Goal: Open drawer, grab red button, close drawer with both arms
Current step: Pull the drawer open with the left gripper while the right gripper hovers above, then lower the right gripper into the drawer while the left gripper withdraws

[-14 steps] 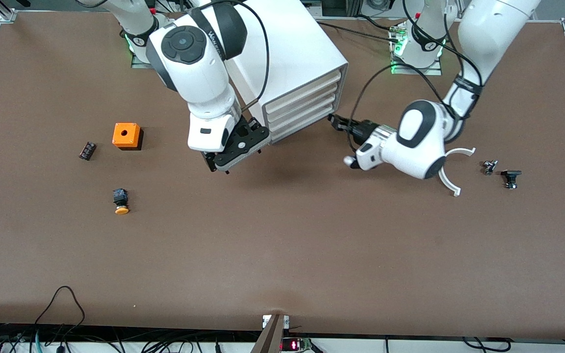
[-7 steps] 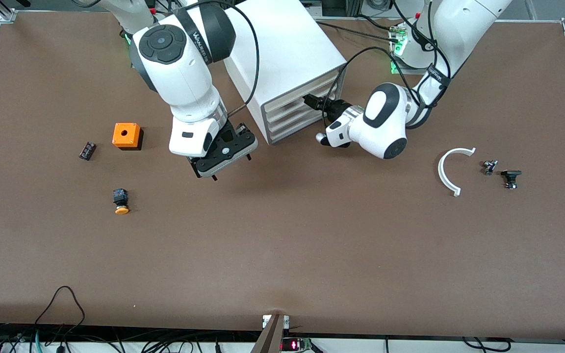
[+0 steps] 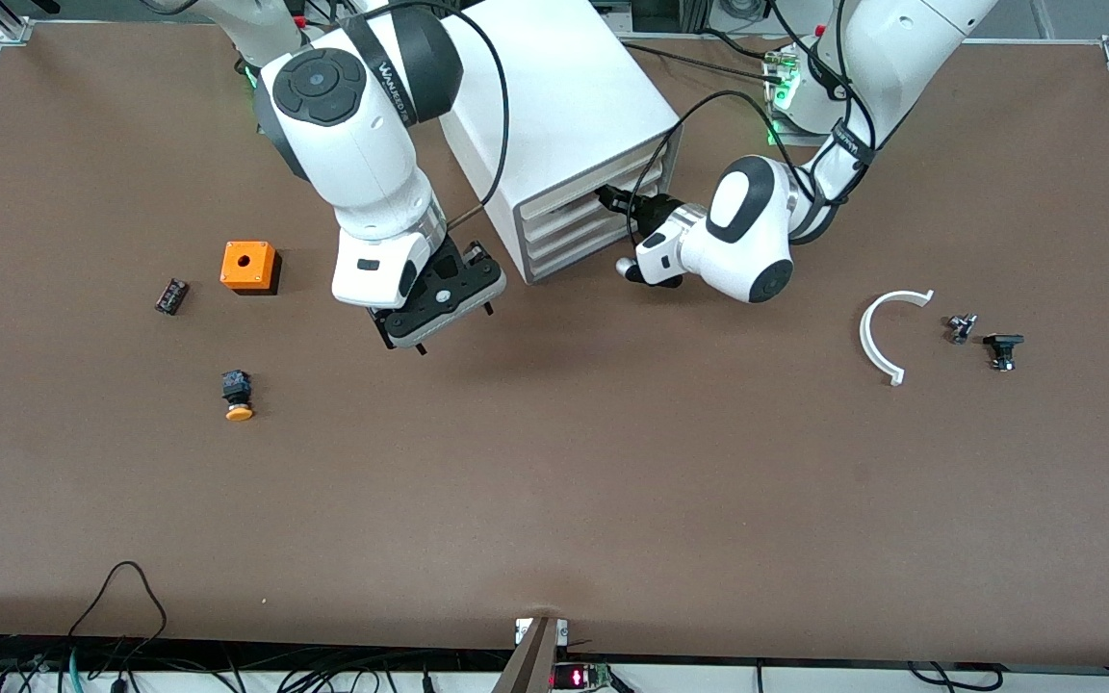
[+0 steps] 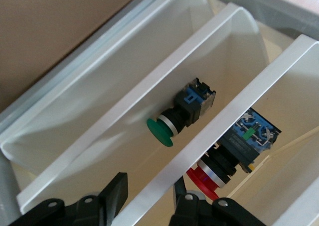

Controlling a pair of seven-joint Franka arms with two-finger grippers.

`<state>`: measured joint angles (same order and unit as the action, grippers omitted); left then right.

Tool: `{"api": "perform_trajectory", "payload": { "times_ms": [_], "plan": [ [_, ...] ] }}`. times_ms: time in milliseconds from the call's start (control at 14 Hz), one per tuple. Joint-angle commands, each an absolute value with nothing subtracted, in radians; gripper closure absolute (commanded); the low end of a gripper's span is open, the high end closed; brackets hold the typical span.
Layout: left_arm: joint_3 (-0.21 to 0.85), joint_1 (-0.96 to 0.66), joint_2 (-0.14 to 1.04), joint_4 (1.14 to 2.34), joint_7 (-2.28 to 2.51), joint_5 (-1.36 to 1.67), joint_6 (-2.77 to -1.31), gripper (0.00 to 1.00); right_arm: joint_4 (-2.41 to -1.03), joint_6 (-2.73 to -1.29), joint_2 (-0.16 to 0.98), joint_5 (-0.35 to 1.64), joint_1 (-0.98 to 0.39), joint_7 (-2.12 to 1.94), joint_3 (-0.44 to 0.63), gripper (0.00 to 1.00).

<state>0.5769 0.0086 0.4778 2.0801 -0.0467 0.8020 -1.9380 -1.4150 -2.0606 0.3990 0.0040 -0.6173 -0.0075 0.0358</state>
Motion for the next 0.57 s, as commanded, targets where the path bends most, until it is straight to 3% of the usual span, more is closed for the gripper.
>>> {"api": "perform_trajectory", "payload": {
  "times_ms": [0, 286, 357, 429, 500],
  "plan": [
    [0.503, 0.046, 0.442, 2.047, -0.060, 0.772, -1.948, 1.00, -1.402, -2.043, 0.396, -0.009, -0.614, -0.018, 0.032, 0.00],
    [0.393, 0.058, 0.445, 1.980, -0.118, 0.758, -1.950, 1.00, -1.402, -2.045, 0.397, -0.009, -0.615, -0.017, 0.031, 0.00],
    [0.384, 0.058, 0.445, 1.974, -0.111, 0.758, -1.950, 0.78, -1.402, -2.051, 0.397, -0.008, -0.620, -0.018, 0.029, 0.00],
    [0.382, 0.060, 0.442, 1.976, -0.121, 0.758, -1.951, 0.05, -1.402, -2.055, 0.399, -0.008, -0.626, -0.021, 0.023, 0.00],
    [0.380, 0.072, 0.433, 1.974, -0.111, 0.759, -1.953, 0.00, -1.402, -2.057, 0.400, -0.008, -0.643, -0.023, 0.014, 0.00]
  ]
}}
